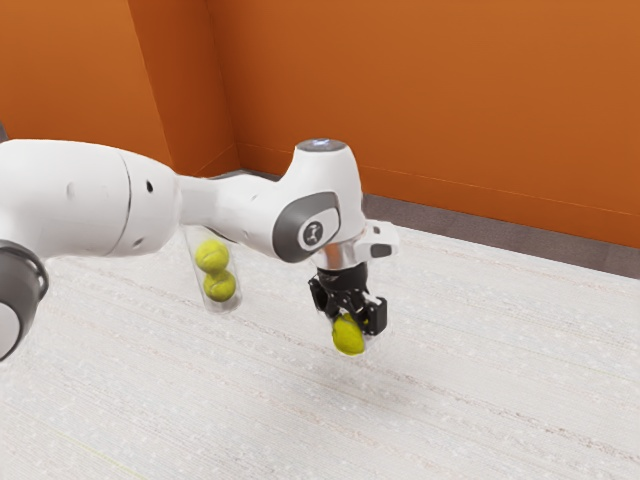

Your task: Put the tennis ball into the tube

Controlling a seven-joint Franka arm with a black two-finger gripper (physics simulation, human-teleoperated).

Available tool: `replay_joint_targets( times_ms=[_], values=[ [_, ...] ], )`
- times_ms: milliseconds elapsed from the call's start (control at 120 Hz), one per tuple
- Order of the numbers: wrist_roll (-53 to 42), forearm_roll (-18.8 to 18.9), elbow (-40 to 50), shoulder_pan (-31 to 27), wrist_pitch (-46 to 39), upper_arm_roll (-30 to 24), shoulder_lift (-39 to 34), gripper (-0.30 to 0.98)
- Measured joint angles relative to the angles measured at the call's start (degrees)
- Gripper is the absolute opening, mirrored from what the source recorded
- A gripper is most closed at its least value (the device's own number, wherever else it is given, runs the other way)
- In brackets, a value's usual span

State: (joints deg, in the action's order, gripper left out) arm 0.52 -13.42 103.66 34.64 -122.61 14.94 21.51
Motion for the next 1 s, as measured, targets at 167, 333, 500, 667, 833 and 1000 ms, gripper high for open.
replay_joint_targets(
  times_ms=[167, 333, 500, 667, 833, 1000],
  values=[
    [0.3, 8.9, -2.2, -1.2, 7.0, 1.6, -9.7, 0.37],
    [0.4, 13.6, -7.1, -9.2, 15.0, 0.7, -15.4, 0.36],
    [-0.7, 14.3, -8.9, -25.9, 20.1, -6.8, -16.4, 0.35],
    [-2.5, 13.5, -13.3, -30.3, 22.8, -7.7, -13.2, 0.34],
    [-5.2, 11.5, -19.1, -34.9, 24.6, -7.7, -7.9, 0.35],
    [-8.3, 8.8, -22.8, -38.5, 25.4, -7.6, -3.5, 0.36]
  ],
)
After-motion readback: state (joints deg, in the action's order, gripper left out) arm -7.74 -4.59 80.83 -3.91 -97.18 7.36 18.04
